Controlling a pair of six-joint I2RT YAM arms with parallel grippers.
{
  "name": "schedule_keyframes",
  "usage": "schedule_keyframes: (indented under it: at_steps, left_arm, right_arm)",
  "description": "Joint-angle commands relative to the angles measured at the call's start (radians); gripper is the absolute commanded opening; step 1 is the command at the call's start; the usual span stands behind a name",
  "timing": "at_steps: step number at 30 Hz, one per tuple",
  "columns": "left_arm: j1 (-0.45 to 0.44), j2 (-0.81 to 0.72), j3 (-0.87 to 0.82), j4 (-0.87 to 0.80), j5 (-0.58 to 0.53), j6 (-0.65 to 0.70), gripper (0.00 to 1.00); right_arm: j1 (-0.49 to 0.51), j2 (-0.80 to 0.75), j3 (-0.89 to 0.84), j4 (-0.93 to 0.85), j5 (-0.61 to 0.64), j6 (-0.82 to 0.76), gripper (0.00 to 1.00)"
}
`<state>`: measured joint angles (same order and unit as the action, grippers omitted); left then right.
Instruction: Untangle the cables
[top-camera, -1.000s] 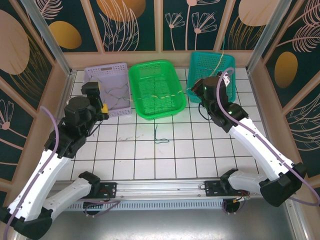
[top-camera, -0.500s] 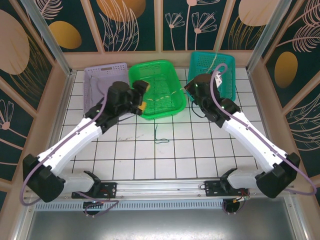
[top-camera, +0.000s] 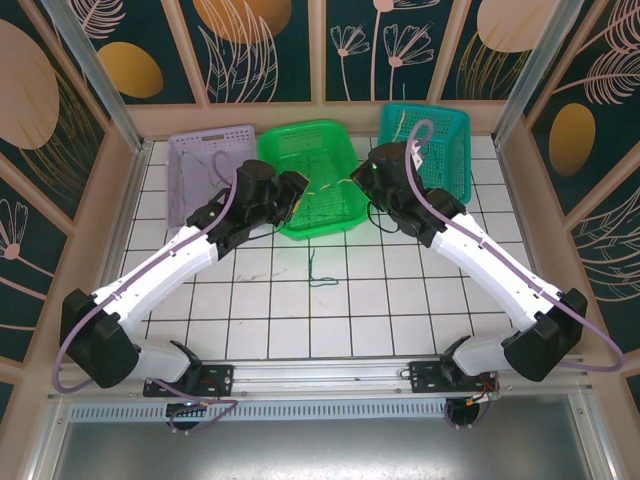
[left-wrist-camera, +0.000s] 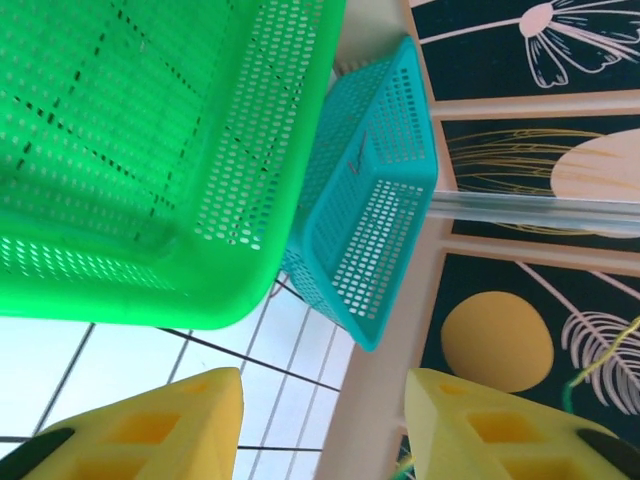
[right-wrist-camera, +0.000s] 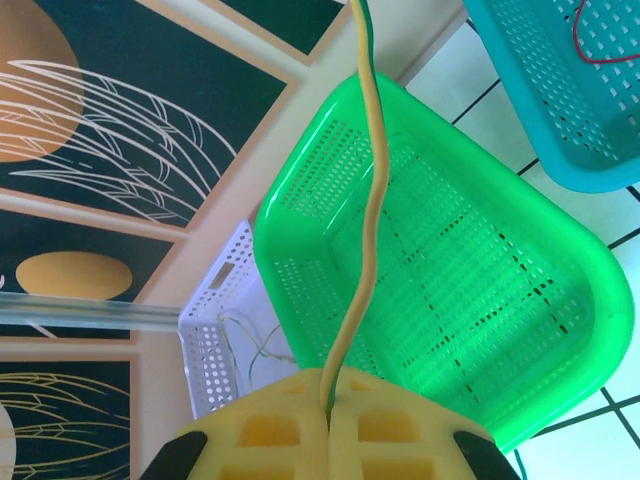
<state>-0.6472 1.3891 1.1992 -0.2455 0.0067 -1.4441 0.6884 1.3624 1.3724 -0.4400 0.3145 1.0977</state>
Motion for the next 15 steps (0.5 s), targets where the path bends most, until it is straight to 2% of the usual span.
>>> schedule_keyframes:
  at_steps: [1, 3, 5, 10, 13, 15]
  left_arm:
    - [0.005, 0.019, 0.025, -0.075, -0.027, 0.117, 0.23]
    - [0.006, 0.015, 0.023, -0.085, -0.022, 0.154, 0.00]
    - [0.006, 0.024, 0.041, -0.103, 0.012, 0.221, 0.00]
    - [0.005, 0.089, 0.098, -0.216, 0.224, 0.464, 0.00]
    - [0.000, 0.095, 0.089, -0.257, 0.367, 0.622, 0.00]
    - [0.000, 0.099, 0.093, -0.331, 0.404, 0.724, 0.00]
  right_arm:
    - [0.002, 0.020, 0.065, -0.030, -0.023, -0.053, 0.00]
    - [-0.007, 0.051, 0.093, -0.046, -0.048, -0.098, 0.00]
    - [-0.031, 0.078, 0.108, -0.032, -0.110, -0.150, 0.00]
    - [-0.126, 0.171, 0.126, 0.063, -0.330, -0.318, 0.00]
    - [-0.183, 0.264, 0.161, 0.119, -0.534, -0.399, 0.00]
    - [-0.201, 0.353, 0.241, 0.092, -0.643, -0.455, 0.00]
